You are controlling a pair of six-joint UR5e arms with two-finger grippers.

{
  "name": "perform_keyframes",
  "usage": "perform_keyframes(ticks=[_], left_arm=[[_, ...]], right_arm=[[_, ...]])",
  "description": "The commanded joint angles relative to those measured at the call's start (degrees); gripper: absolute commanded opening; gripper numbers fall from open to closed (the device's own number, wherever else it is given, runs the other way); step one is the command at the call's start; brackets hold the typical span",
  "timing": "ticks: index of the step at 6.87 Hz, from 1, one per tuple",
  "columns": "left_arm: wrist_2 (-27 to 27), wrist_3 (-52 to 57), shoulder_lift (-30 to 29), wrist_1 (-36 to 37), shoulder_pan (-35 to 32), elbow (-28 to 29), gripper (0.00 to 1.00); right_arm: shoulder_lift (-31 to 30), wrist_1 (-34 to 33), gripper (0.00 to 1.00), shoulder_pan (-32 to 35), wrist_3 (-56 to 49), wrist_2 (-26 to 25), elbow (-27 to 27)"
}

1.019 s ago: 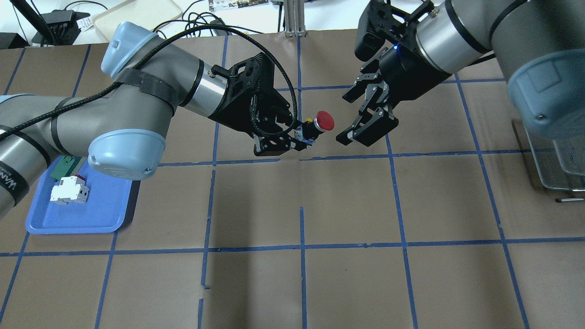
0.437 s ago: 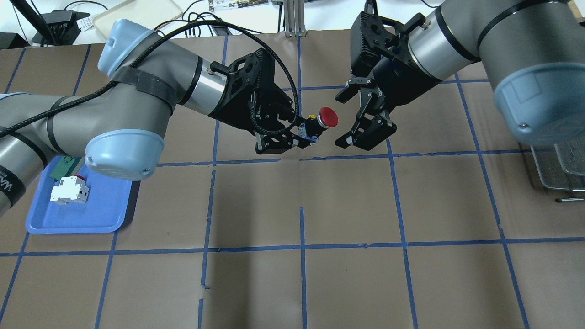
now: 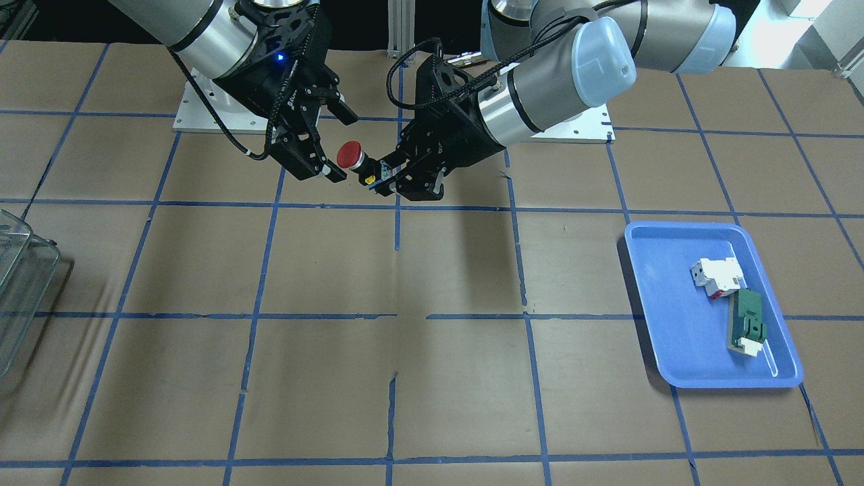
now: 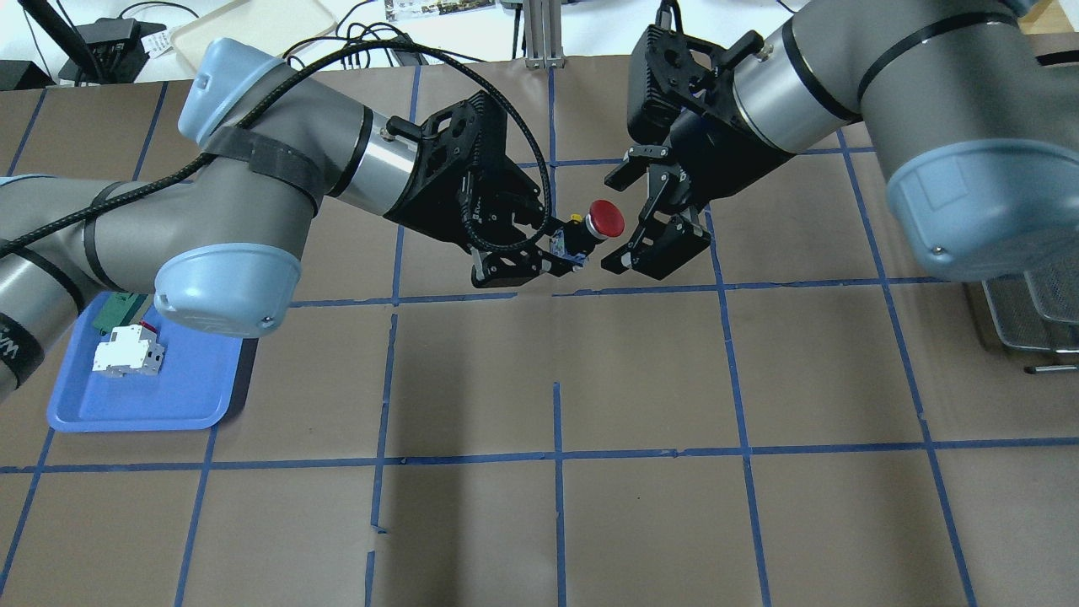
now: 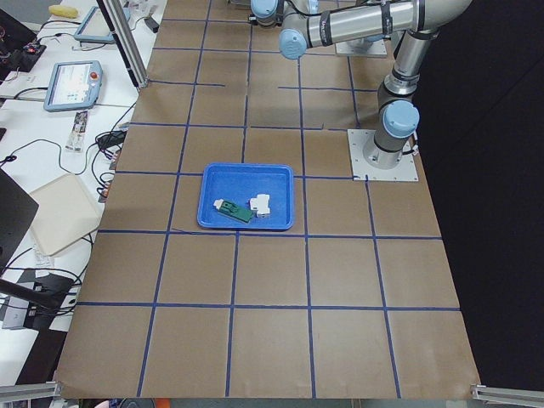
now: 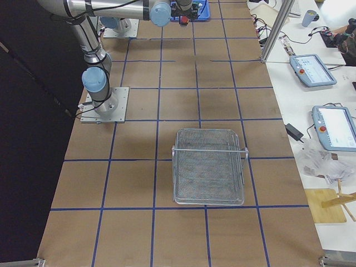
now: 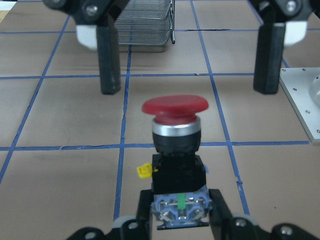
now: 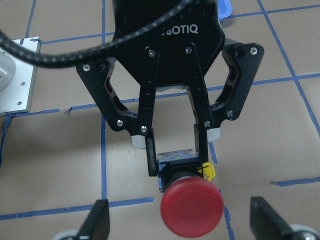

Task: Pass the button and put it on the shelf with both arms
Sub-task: 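Close the right gripper on the red button head beside the left gripper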

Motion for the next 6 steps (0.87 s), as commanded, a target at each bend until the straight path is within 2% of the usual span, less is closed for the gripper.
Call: perform_keyframes(ticks=[1,2,3,4,5,6], left_arm=[[0.02,0.06,0.04,0.00,0.00,0.03,0.00],[0.02,0.06,0.13,0.00,0.00,-0.06,0.00],[0.02,-0.03,0.04,0.00,0.00,-0.06,0.00],[0.02,-0.03,0.04,0.00,0.00,-0.06,0.00],[0.02,-0.03,0.13,0.00,0.00,-0.06,0.00],[0.02,-0.03,0.13,0.00,0.00,-0.06,0.00]], right_arm=[[0.82,-1.10,1.00,0.18,2.59,0.19,0.24],[0.91,-3.54,1.00,0.18,3.82,-0.08,0.24],[0.83,-3.13,0.63,0.53,4.88,-0.08,0.24],[0.82,-2.78,0.32,1.23,4.89,-0.51,0.24],[1.00,-2.69,0.22,1.33,4.89,-0.26,0.24],[1.00,-2.68,0.04,1.33,4.72,-0.34,0.24]])
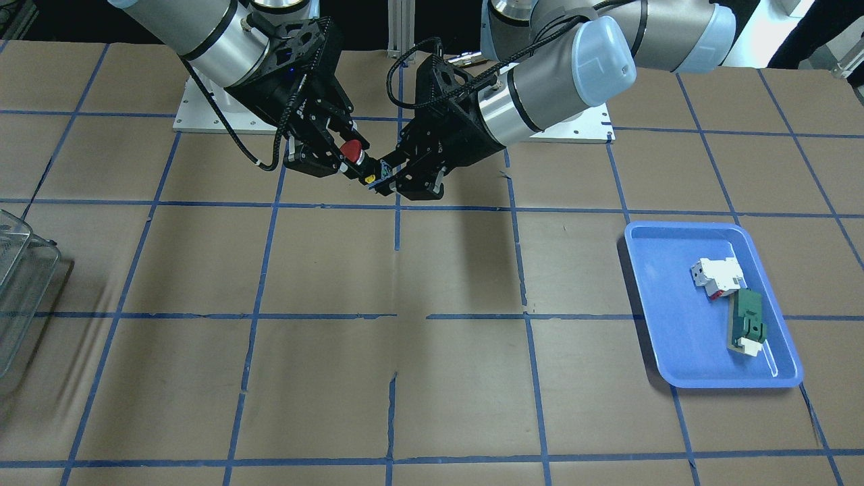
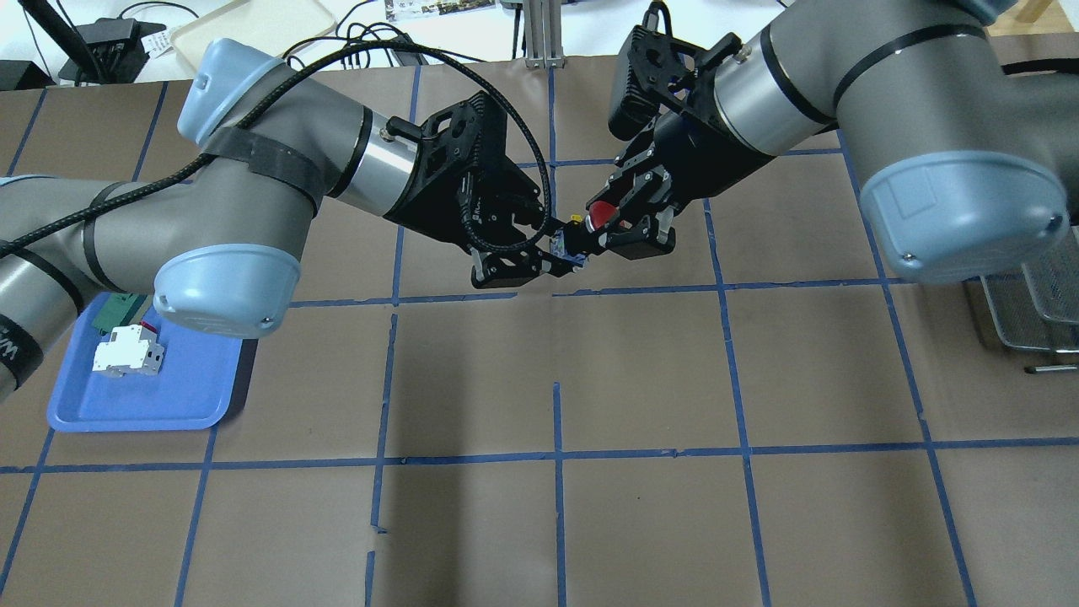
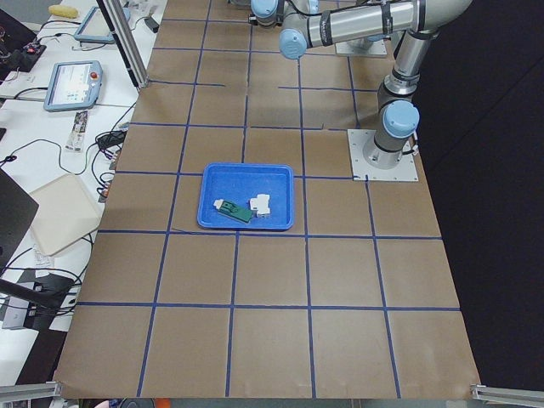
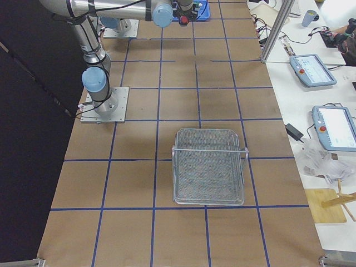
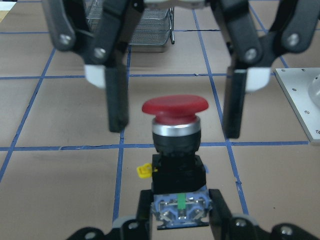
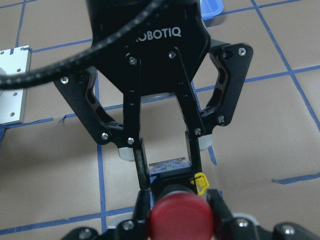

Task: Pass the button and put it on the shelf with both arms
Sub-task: 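Close the right gripper on the red button head beside the left gripper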

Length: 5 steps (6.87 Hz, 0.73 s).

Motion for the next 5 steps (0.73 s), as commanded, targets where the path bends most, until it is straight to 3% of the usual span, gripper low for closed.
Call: perform_keyframes(ticks=[1,2,3,5], left_arm=[[0.08,-0.09,0.04,0.10,0.00,0.01,0.25],[0.43,-0.18,0.12,-0.51,0.00,0.09,0.92],[0.78,-0.62,0.21,-0.69,0.18,0.09,1.00],[3.22,-3.51,0.82,-2.35,0.35,1.14,1.00]], right_arm=[[0.06,0.07,0.00,0.22,-0.08,-0.11,0.01],[0.06,0.07,0.00,0.22,-0.08,-0.29,0.01],[-0.03,-0.02,0.00,0.22,-0.25,-0.64,-0.08],[0.32,-0.10,0.00,-0.48,-0.77,-0.64,-0.26]])
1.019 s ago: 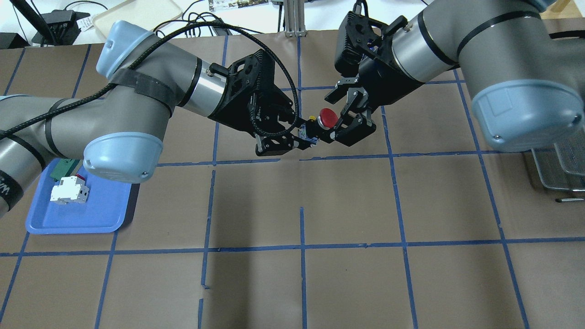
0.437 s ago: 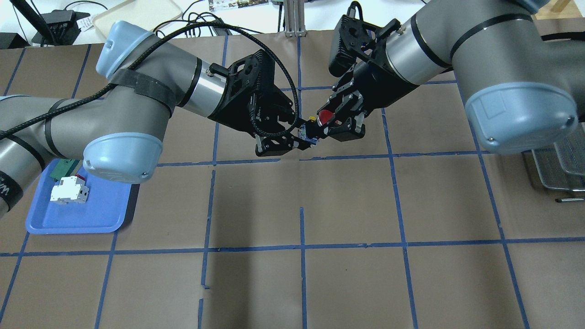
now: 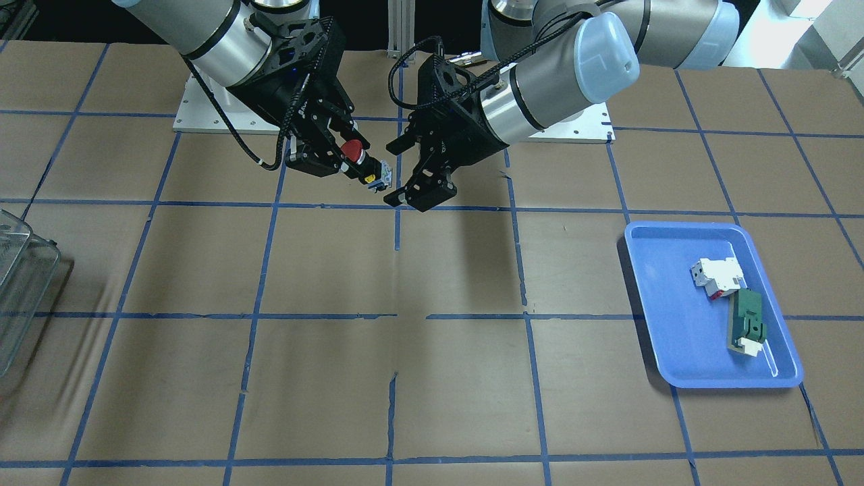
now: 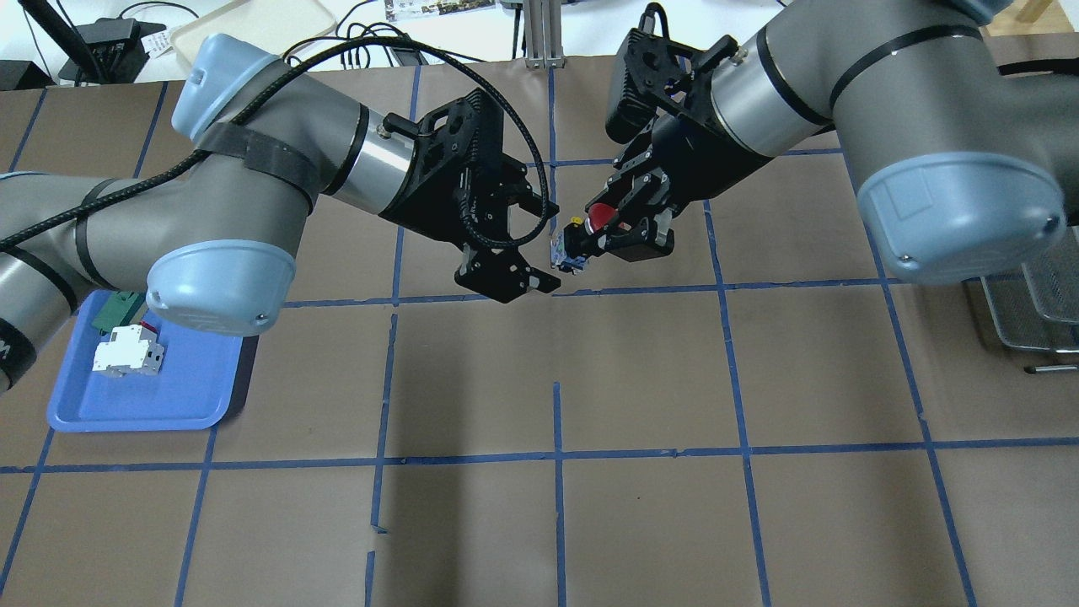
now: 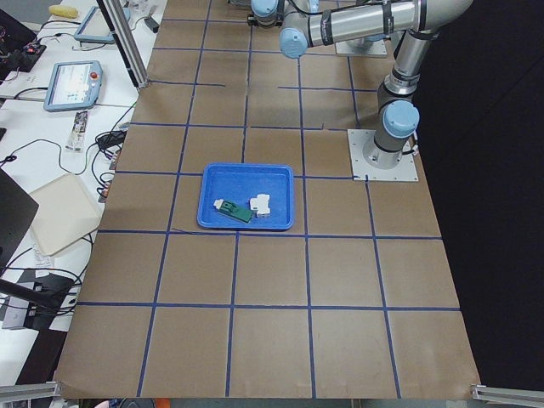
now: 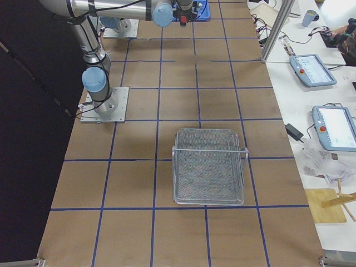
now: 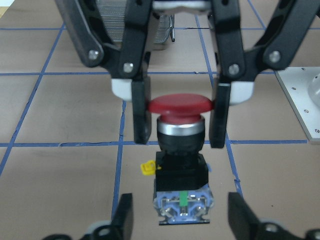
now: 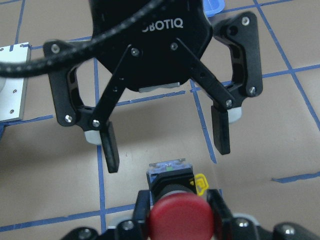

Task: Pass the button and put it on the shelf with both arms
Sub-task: 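Open the left gripper and withdraw it while the right gripper carries the button away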

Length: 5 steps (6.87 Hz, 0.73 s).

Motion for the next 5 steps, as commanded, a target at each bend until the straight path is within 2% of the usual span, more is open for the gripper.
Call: perform_keyframes(ticks=[1,2,4,5], left_arm=[[6.87,-5.27,0.92,-3.13,0.11,2.00,1.00],[11.62,-8.87,1.36,-7.59,0.11,4.62,1.00],[22.07,-16.84,1.01,-18.39,0.29,12.26,1.00],[25.96,-22.21,1.10,-21.40,0.29,14.99,1.00]], right_arm=[[0.25,0.54,0.00,-2.70,-3.22,-3.65,0.13],[0.25,-0.33,0.00,-5.86,-3.95,-10.56,0.13],[0.25,-0.07,0.00,-16.81,-9.02,-26.37,0.05],[0.86,-0.16,0.00,-22.18,-14.19,-30.36,0.04]])
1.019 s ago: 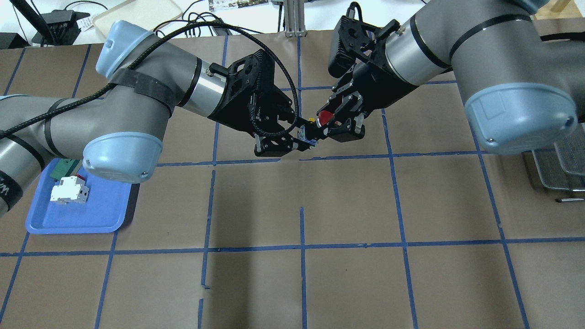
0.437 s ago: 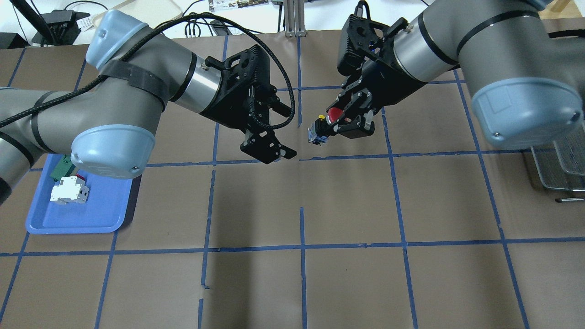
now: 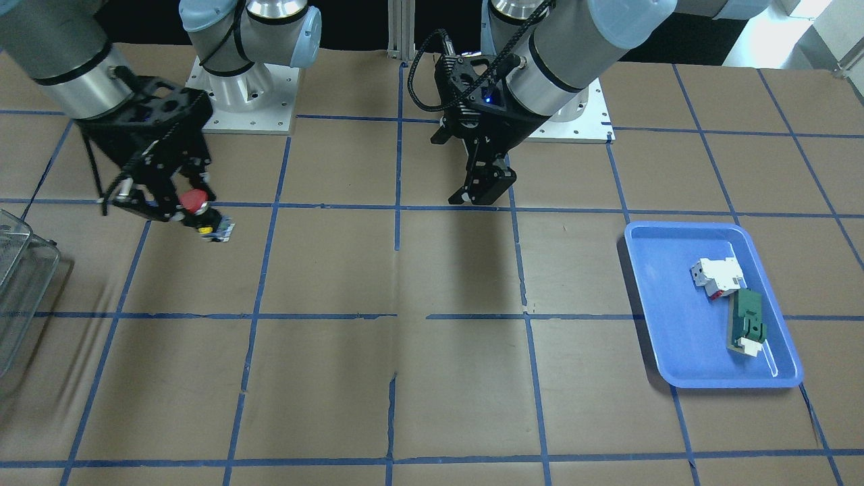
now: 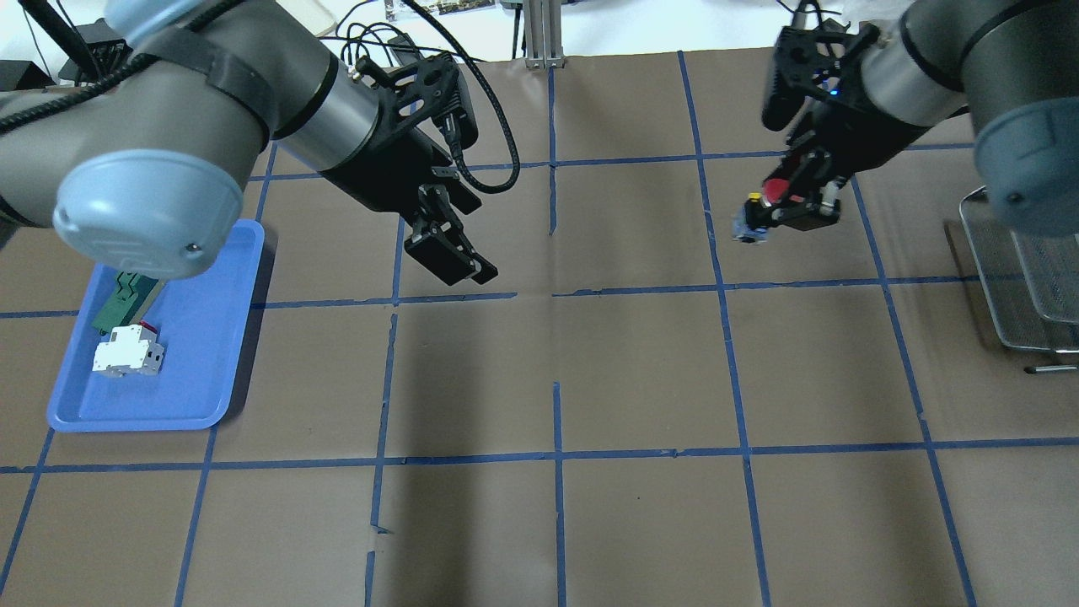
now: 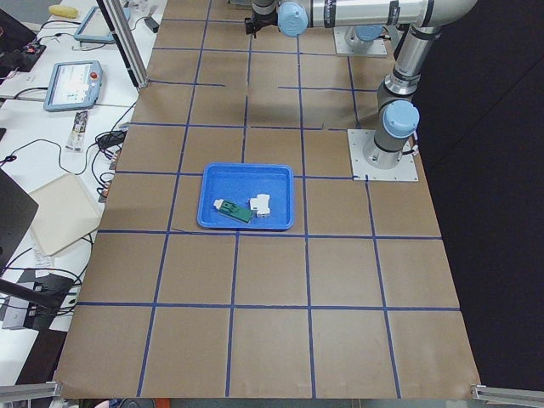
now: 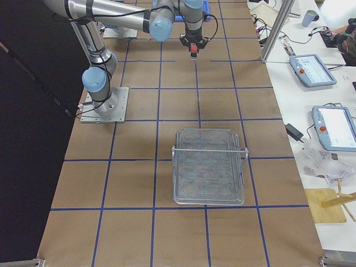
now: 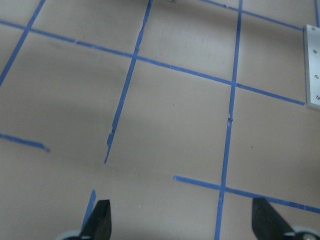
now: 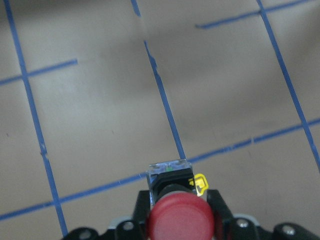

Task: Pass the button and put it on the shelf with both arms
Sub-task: 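Open the left gripper and withdraw it while the right gripper carries the button away, then lower the button into the wire mesh basket with the right gripper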

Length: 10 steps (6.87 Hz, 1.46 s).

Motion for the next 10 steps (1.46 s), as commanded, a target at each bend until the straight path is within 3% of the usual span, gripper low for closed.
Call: perform_keyframes(ticks=[1,3,4,5,7,9,10], left_arm=[[10.80,-9.82,-0.51,-5.25,0.02,5.54,1.00],[20.73,-13.89,-1.73,-4.91,0.11,6.61,1.00],[22.96,-16.42,-0.44,-4.47,0.11,6.88,1.00],[23.16,-18.88,0.45,-4.38,0.98,6.18,1.00],[23.16,-35.87,1.51,-4.38,3.36,5.82,1.00],[23.16,-53.64,2.21,-3.94,3.80,5.82,1.00],[23.16,-61.81,2.21,-2.72,3.80,5.82,1.00]], right_arm=[[2.97,-0.22,0.00,-12.63,-6.43,-11.53,-1.14],[8.50,-0.40,0.00,-18.73,-16.59,-17.52,-8.14],[11.50,-0.40,0.00,-22.06,-18.73,-20.00,-12.53],[14.75,-0.57,0.00,-24.44,-23.10,-19.67,-15.53],[19.51,-1.98,0.00,-29.98,-26.03,-17.49,-18.62],[21.45,-2.07,0.04,-30.18,-25.87,-14.77,-18.20],[23.20,-2.16,0.41,-30.18,-25.52,-14.57,-18.63]])
